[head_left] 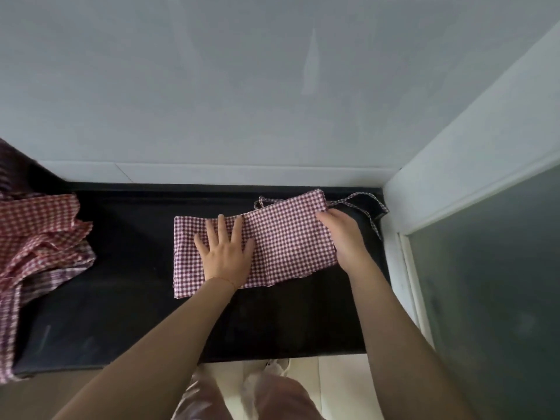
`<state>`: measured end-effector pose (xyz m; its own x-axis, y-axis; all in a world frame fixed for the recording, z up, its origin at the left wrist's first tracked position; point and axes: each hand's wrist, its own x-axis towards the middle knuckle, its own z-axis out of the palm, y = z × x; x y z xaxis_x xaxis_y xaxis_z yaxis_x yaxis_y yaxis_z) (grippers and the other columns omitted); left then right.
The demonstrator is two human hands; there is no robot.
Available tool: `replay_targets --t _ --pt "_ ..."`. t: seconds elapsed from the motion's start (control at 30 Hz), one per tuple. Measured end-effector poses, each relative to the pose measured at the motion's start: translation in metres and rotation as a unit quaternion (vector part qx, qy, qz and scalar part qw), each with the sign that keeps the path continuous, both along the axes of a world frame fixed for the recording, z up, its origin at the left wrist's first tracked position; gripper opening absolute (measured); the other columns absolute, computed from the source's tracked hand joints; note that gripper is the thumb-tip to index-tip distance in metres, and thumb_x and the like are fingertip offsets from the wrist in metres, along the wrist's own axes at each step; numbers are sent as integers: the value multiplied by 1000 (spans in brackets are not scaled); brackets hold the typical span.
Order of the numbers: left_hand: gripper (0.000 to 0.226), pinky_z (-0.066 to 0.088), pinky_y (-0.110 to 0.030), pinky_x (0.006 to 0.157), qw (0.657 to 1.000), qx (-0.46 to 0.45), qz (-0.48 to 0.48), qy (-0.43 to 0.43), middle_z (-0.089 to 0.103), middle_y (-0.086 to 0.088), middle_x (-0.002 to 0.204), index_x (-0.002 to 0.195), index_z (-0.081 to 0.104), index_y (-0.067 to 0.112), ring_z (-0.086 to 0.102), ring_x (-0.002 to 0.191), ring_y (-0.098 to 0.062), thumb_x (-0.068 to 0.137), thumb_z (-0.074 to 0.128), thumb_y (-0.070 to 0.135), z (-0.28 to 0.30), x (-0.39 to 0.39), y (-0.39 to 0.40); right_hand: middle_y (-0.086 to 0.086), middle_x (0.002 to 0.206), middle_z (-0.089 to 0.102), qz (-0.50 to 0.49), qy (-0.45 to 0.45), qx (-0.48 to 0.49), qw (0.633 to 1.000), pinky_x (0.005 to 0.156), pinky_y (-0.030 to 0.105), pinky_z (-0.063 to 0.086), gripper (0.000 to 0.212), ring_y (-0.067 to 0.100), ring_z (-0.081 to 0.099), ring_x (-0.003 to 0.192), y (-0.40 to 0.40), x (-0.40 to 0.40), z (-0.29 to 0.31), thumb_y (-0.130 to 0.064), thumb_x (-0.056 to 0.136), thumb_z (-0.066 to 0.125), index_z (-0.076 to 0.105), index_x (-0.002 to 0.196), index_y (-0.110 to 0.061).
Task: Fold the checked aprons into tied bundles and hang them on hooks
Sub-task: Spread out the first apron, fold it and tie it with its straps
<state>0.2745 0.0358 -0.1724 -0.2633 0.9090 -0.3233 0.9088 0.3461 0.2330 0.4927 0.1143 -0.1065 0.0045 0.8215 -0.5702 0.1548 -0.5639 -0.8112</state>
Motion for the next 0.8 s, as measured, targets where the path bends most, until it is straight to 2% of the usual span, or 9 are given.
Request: replay_targets --t 0.1,0.17,0.27,0.33,0.43,0.5,0.57,0.67,0.8 --pt "67 -6 -61 120 1000 -21 14 1 -7 -5 167 158 -5 33 -13 152 -33 99 11 62 -8 -17 1 8 100 68 82 -207 -11 975 72 28 48 25 22 65 94 8 -1 -30 -32 98 56 66 94 -10" --pt "69 -8 -61 119 1000 -25 9 1 -10 -3 167 157 -8 34 -16 151 -31 98 10 64 -11 -23 2 10 109 65 109 -309 -19 945 80 33 51 27 25 62 100 11 -2 -48 -39 98 56 61 95 -13" --pt "72 -9 -61 118 1000 -30 -2 5 -14 -3 166 157 -11 33 -19 150 -31 97 9 66 -16 -22 0 17 134 53 66 -304 -49 949 87 39 51 54 30 59 113 14 -13 -55 -43 97 58 43 135 -6" --pt "73 -9 -62 118 999 -36 -10 12 -17 -4 165 156 -14 33 -21 150 -32 96 7 67 -18 -22 0 17 139 51 56 -298 -62 951 88 40 51 65 32 59 117 11 -22 -55 -46 99 54 33 145 -5" --pt "73 -10 -61 118 999 -37 -20 16 -18 -4 165 156 -15 33 -22 150 -32 95 5 68 -20 -25 0 9 108 65 109 -378 1 919 73 34 49 47 23 63 91 0 -23 -63 -50 104 38 55 117 -8" --pt "70 -11 -59 118 999 -28 -32 13 -17 -2 165 157 -13 35 -21 150 -30 96 5 67 -21 -28 -1 2 85 61 114 -449 59 884 64 32 47 48 18 59 74 -12 -17 -71 -49 106 30 56 105 -9" --pt "67 -12 -56 119 999 -20 -48 6 -15 1 166 157 -10 37 -21 150 -26 97 5 65 -21 -31 -3 -1 75 55 125 -507 88 848 58 29 42 46 16 56 66 -23 -12 -77 -46 107 26 55 102 -10" --pt "64 -11 -55 120 998 -19 -59 -2 -13 3 166 157 -6 38 -21 151 -24 99 7 61 -20 -34 -5 1 82 55 125 -569 120 804 56 28 40 33 15 53 65 -34 -15 -80 -37 107 34 52 109 -9" --pt "58 -11 -54 121 998 37 -50 30 -9 -3 167 158 2 33 -17 152 -26 104 12 51 -12 -27 -5 11 106 58 36 -574 297 762 78 37 49 17 23 56 93 -38 -37 -68 -16 98 53 54 112 -8"
